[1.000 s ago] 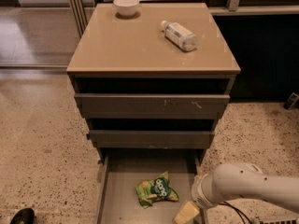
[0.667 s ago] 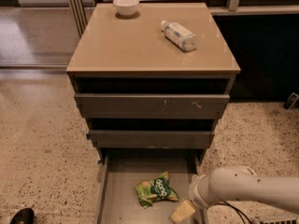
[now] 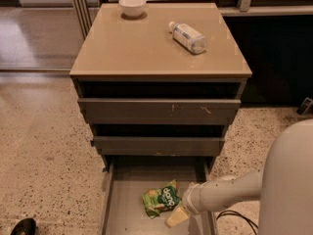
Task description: Pick green rice chip bag from bottom drawer and place on counter
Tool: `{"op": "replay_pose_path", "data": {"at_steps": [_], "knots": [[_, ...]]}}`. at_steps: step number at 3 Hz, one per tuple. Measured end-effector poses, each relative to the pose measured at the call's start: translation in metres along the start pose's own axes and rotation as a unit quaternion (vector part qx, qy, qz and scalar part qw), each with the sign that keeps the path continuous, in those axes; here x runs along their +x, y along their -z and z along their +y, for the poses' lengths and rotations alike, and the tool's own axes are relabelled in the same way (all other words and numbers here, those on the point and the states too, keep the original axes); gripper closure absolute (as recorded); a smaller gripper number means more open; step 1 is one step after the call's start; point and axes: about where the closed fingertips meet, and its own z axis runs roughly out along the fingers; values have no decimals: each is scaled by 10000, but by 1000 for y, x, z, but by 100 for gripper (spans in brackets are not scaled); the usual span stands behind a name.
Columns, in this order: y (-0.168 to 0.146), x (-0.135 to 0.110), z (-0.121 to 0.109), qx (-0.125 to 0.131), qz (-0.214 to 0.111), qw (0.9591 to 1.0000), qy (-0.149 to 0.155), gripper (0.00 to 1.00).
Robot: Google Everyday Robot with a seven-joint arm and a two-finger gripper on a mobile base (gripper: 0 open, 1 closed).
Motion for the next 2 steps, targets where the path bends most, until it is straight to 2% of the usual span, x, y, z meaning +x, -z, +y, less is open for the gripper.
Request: {"op": "replay_pose_path", "data": {"at_steps": [1, 2], "knots": [[-12, 1, -1, -71, 50, 9999, 149, 0], [-47, 2, -7, -156, 129, 9997, 103, 0]]}}
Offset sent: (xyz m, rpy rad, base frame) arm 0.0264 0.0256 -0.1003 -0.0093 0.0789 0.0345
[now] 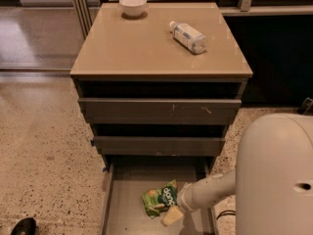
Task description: Pick green rice chip bag from bottom drawer and place on counter
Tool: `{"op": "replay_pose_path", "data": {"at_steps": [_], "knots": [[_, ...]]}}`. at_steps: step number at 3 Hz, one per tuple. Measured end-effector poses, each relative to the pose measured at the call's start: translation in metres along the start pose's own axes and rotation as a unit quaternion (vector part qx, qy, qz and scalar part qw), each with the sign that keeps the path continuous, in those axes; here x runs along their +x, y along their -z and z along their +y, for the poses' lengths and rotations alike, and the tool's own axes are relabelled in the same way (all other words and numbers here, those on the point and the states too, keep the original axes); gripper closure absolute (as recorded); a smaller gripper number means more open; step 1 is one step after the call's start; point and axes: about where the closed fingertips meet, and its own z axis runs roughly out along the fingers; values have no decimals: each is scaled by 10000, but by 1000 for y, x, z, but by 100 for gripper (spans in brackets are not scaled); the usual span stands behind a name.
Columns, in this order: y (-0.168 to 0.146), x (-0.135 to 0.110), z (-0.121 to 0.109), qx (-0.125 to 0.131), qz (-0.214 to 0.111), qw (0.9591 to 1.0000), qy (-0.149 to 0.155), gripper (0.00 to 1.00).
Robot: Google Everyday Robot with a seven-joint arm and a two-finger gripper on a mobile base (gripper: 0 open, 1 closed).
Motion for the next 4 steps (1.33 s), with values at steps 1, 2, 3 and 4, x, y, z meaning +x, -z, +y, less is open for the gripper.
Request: {"op": "replay_pose_path", "data": {"at_steps": [1, 2, 3, 4], "knots": [[-40, 6, 0, -49, 101, 9997, -196, 0], [-76, 9, 9, -70, 139, 9992, -370, 0], [-101, 10, 22, -159, 149, 9987, -468, 0], [-120, 7, 36, -421, 5, 9974, -584, 0]]}}
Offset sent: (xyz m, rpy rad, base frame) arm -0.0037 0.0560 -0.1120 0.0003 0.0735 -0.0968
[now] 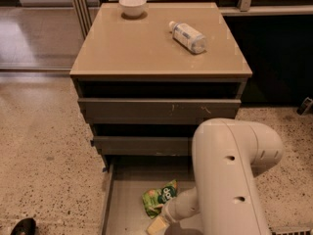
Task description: Pick green rice chip bag from bottom drawer and place on counter
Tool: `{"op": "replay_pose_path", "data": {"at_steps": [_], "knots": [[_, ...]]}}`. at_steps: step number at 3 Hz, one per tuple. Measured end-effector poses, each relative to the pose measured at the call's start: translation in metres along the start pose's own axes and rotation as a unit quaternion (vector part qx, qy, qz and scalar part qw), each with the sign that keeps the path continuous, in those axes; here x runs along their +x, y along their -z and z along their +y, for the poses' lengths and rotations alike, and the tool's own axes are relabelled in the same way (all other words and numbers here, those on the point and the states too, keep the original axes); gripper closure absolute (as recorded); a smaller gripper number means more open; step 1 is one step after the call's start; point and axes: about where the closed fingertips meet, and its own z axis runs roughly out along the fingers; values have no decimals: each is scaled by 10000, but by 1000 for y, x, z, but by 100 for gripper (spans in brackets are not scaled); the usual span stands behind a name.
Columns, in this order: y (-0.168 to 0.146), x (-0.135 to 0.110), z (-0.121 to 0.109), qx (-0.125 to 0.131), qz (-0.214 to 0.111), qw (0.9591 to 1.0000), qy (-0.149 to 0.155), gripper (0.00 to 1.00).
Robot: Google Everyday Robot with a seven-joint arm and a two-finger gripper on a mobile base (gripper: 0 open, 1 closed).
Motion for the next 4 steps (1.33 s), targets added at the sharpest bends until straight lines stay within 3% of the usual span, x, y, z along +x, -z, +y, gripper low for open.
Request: {"op": "replay_pose_path", "data": {"at_steps": [1, 2, 3, 4], "knots": [[2, 2, -2, 7, -34, 10000, -62, 0], [5, 6, -5, 206, 110, 9997, -78, 0], [-8, 26, -18, 669, 345, 9965, -357, 0], [-11, 13, -28, 903, 180, 9941, -581, 0]]}}
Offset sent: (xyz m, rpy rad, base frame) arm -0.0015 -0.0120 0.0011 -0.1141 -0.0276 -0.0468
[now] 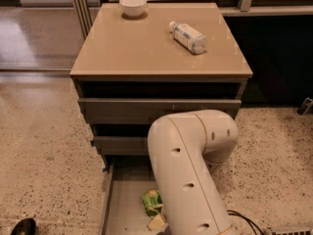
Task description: Pick green rice chip bag from bottom drawer and place on counter
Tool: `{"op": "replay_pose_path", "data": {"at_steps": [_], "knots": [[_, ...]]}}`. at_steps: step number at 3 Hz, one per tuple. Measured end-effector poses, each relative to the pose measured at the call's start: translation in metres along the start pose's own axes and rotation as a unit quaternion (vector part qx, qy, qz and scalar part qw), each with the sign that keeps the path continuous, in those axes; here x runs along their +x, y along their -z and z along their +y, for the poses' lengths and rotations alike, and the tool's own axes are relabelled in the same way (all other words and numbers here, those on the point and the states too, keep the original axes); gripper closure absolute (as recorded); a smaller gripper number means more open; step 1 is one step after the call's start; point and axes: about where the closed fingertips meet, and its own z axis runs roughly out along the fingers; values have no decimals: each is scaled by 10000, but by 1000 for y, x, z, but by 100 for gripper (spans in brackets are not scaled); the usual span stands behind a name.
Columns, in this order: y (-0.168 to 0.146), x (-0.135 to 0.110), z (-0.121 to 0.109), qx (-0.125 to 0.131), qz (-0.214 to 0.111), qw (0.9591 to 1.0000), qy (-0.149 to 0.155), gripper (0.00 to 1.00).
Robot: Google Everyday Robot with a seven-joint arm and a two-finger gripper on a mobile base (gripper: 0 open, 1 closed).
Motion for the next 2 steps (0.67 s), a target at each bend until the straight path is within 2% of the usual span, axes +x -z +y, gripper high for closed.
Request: {"op": "replay_pose_path", "data": {"at_steps": [1, 2], "knots": [[6, -3, 3, -236, -245, 9993, -123, 0], [21, 13, -15, -310, -780, 9944, -638, 0]]}}
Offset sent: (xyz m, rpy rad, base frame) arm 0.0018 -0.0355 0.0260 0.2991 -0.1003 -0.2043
